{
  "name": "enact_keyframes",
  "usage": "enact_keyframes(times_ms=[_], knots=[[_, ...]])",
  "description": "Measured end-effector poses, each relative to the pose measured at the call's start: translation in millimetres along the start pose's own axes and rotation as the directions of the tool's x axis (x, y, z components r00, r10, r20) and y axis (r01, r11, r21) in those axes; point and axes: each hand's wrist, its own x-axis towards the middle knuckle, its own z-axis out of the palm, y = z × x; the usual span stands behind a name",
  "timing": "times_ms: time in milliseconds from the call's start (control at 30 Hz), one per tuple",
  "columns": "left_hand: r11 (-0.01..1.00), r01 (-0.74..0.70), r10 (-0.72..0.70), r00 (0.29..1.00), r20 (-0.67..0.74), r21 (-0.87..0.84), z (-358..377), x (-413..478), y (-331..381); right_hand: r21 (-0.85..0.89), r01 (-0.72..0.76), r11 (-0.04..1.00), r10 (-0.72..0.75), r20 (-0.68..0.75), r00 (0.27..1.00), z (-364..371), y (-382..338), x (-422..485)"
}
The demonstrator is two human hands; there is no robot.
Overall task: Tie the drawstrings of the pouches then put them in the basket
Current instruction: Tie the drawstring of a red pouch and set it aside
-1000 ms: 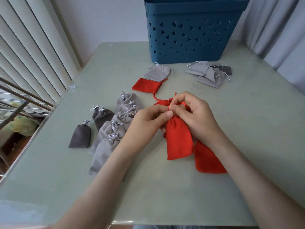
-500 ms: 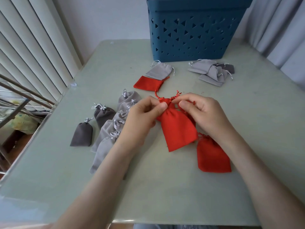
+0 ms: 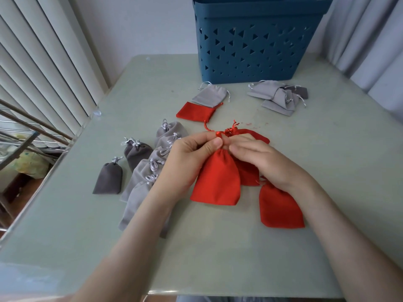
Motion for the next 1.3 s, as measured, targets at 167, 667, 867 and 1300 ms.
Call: enact_keyframes(times_ms=[167, 667, 867, 1300], knots=[[1.000, -0.018, 0.018, 1.000, 0.008, 0.023, -2.0, 0.4, 3.8, 0.076, 0.034, 0.997, -0.033, -0.009, 0.999, -0.4, -3.5, 0.3], [0.935, 0.086, 0.015, 0.960, -0.281, 0.344, 1.0, 6.4, -20.4, 0.155, 0.151, 0.976, -0.128, -0.150, 0.980, 14.0, 1.3, 7.1], [0.924, 0.052, 0.061, 0.958, -0.280, 0.380, 4.7, 3.8, -21.2, 0.000, 0.214, 0.977, -0.209, -0.216, 0.954, 19.7, 3.7, 10.3], [0.860, -0.029, 0.157, 0.965, -0.211, 0.509, 9.8, -2.1, -17.7, -0.054, 0.185, 0.981, -0.192, -0.356, 0.915, 21.5, 4.7, 11.7]])
